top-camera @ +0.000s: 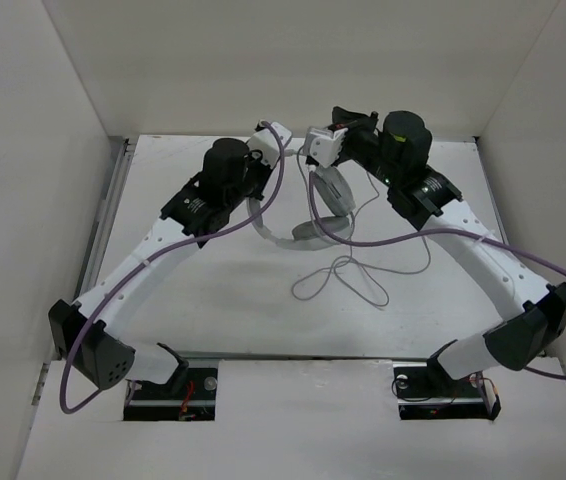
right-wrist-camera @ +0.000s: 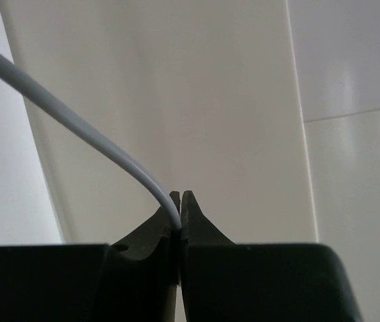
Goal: Wrap the headphones
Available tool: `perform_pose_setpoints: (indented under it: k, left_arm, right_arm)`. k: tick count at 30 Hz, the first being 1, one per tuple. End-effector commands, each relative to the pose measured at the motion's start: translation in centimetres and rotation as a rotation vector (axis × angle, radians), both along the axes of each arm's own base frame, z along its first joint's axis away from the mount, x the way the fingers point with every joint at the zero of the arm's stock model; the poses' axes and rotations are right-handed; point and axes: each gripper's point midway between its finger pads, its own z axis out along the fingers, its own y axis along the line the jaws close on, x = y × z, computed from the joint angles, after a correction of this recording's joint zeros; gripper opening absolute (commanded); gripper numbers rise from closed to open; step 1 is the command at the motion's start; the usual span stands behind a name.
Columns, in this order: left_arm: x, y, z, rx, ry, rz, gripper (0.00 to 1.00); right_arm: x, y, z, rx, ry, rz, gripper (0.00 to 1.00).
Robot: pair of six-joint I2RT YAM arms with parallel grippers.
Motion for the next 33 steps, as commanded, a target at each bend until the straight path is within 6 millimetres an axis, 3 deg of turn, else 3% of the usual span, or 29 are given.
perform_pose_setpoints:
  k: [1, 6, 13, 15, 22, 28, 33]
  left_arm:
    - [-2.1, -1.9, 10.3, -0.206, -0.183, -0.101, 0.0]
    - [-3.2, -3.1, 12.6, -0.24, -0.206, -0.166, 0.0]
    - [-3.9, -2.4, 14.2, -0.299, -0.206, -0.168, 0.0]
    - [-4.1, -2.4, 14.7, -0.316, -0.204, -0.172, 0.0]
    - [-3.9, -3.1, 16.7, -0.385, -0.194, -0.193, 0.0]
    - [-3.6, -3.1, 19.7, -0.469, -0.199, -0.202, 0.0]
    - [-3.2, -3.3, 21.7, -0.557, -0.181, -0.206, 0.0]
  right_arm:
    - [-0.4, 0.9, 3.4, 0.125, -0.004, 0.075, 0.0]
    - [1.7, 0.6, 3.1, 0.215, 0.089, 0.071, 0.0]
    - [4.8, -2.5, 1.7, 0.427, 0.274, 0.024, 0.0]
    - [5.0, -2.6, 1.4, 0.475, 0.329, 0.035, 0.0]
    - [3.3, 0.0, 0.4, 0.607, 0.578, 0.186, 0.0]
    - [1.8, 2.2, -2.3, 0.708, 0.831, 0.285, 0.0]
    - [0.0, 3.7, -2.3, 0.783, 0.985, 0.381, 0.0]
